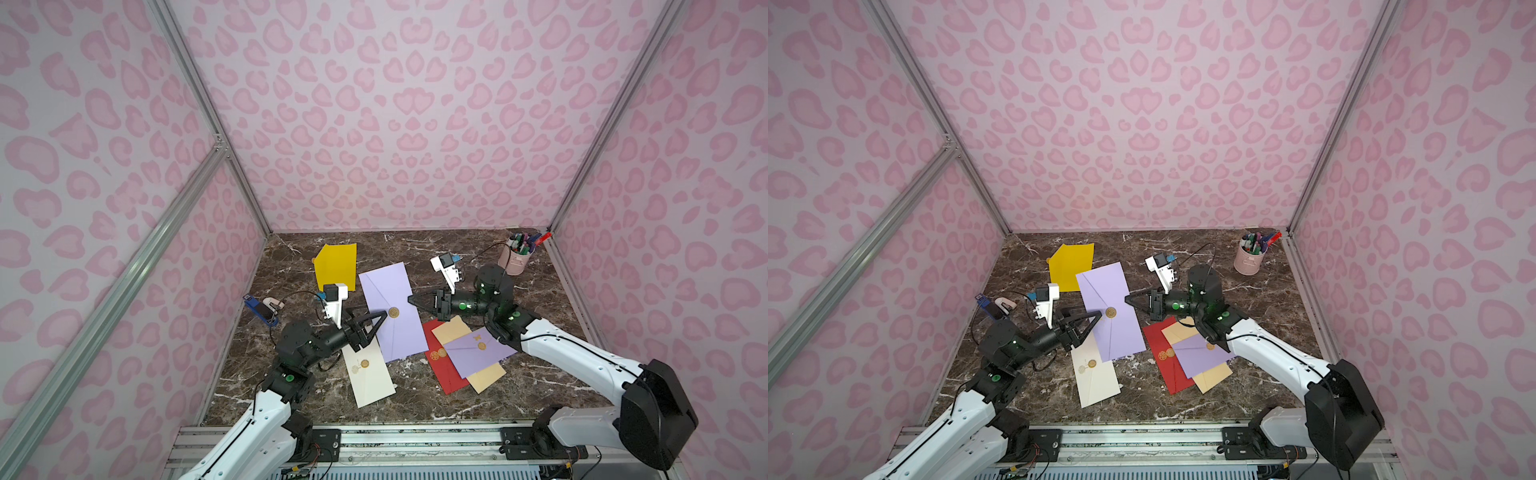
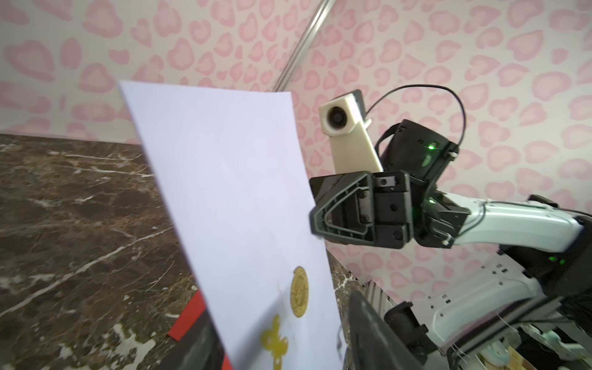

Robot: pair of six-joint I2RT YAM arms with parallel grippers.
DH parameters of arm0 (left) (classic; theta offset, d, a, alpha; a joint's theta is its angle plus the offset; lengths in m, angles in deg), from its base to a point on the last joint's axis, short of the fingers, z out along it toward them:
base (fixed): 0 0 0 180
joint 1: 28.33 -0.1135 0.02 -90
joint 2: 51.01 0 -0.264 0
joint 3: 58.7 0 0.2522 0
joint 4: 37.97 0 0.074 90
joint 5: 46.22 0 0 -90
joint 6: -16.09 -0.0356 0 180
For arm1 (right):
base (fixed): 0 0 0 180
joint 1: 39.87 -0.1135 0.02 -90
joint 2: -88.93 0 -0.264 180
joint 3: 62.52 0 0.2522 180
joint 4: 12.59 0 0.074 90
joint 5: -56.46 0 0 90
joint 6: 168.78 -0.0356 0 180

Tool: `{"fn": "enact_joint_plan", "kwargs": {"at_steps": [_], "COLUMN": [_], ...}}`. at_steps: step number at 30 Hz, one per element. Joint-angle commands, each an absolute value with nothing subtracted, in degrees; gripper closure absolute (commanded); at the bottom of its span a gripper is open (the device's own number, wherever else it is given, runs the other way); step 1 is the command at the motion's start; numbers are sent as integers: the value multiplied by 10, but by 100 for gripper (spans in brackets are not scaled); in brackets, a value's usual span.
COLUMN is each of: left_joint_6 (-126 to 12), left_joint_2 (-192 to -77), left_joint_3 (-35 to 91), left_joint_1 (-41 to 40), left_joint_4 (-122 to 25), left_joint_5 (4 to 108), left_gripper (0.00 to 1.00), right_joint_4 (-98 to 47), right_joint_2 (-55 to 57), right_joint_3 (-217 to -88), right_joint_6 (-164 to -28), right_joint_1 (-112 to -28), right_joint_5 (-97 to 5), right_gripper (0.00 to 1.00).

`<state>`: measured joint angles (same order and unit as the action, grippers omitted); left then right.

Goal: Open the envelope
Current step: Pick up the envelope from the envelope.

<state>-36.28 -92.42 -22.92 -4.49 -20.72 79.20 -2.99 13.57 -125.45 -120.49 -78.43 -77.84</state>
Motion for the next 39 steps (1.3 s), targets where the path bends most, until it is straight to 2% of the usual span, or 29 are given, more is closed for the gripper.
{"fn": "enact_joint_plan", "kwargs": {"at_steps": [1, 4, 7, 14, 15, 16, 18, 22, 30, 39], "left_joint_6": [-335, -335, -340, -355, -357, -358, -359, -359, -361, -381], "left_joint_2": [-924, -925, -929, -933, -932, -931, -929, -932, -943, -951], "left_joint_3": [-231, -224, -218, -213, -212, -211, -211, -209, -196, -177], "left_joint_1": [-46, -46, -46, -46, -46, -46, -46, -46, -46, -46], "left_joint_4": [-113, -114, -127, -157, -160, -160, -157, -152, -146, -180], "left_joint_5": [856, 864, 863, 851, 851, 852, 856, 874, 914, 934], "left_gripper": [58, 80, 96, 96, 96, 96, 96, 96, 96, 96], "right_joint_4": [-3, 7, 10, 8, 2, -8, -23, -38, -88, -115], "right_joint_2": [139, 142, 144, 161, 163, 166, 174, 187, 209, 188], "right_joint_3": [-1253, -1246, -1244, -1241, -1241, -1244, -1247, -1255, -1280, -1305], "right_joint_6": [-1207, -1210, -1208, -1190, -1181, -1167, -1139, -1080, -980, -955], "right_joint_1": [-787, -788, -790, -794, -795, -796, -798, -797, -804, -807], "right_joint_5": [-789, -791, -794, -803, -809, -813, -821, -869, -913, -912], "right_gripper": [100, 100, 100, 100, 96, 85, 74, 68, 71, 79]}}
